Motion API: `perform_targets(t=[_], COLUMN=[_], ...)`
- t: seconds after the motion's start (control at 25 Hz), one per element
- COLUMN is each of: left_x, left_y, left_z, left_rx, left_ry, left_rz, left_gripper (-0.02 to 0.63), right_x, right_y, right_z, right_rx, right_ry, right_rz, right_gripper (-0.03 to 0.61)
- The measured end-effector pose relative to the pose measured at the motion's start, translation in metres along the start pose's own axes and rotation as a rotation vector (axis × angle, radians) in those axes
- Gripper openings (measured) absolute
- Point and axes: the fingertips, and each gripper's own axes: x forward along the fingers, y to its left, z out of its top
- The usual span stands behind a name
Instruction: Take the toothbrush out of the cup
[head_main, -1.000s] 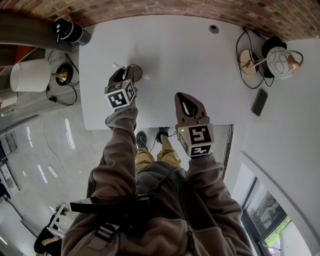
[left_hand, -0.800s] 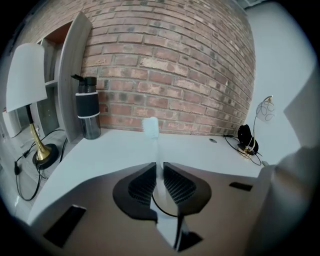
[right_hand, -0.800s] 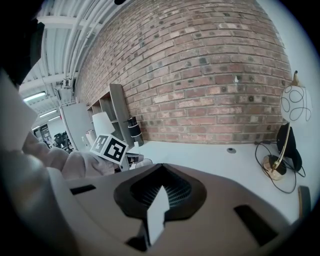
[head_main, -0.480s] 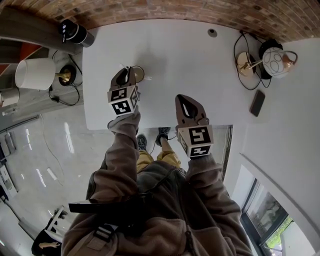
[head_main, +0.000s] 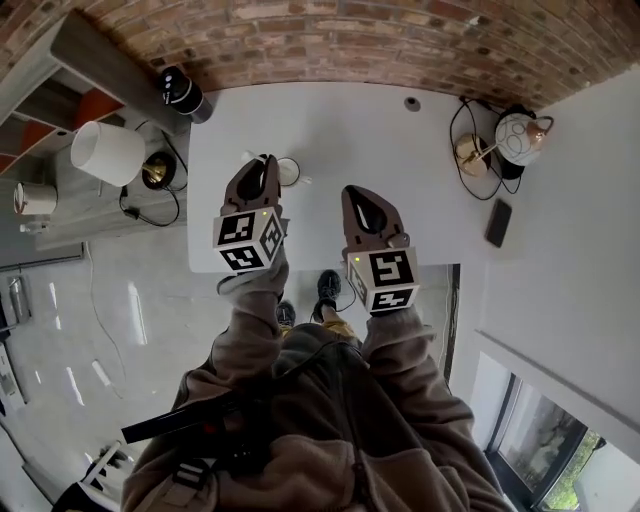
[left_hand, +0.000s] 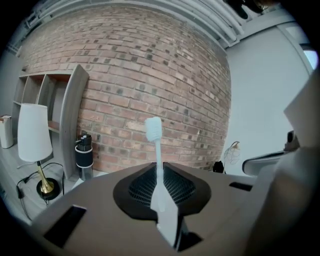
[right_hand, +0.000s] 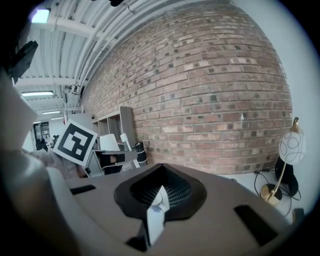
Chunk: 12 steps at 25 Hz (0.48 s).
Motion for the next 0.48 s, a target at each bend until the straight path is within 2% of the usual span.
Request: perform_targets(t=[0.48], left_x=[-0.084], left_y=[-0.009], left_z=[0.112], left_rx=[0.082], left_ry=[-0.123], left_rz=[-0.031], left_gripper=[0.046], right_x=[-0.039], right_y=[0.05], right_z=[0.097], right_rx=[-0.08], right_ry=[-0.191], right_rz=[-0.011], right_gripper=[0.002])
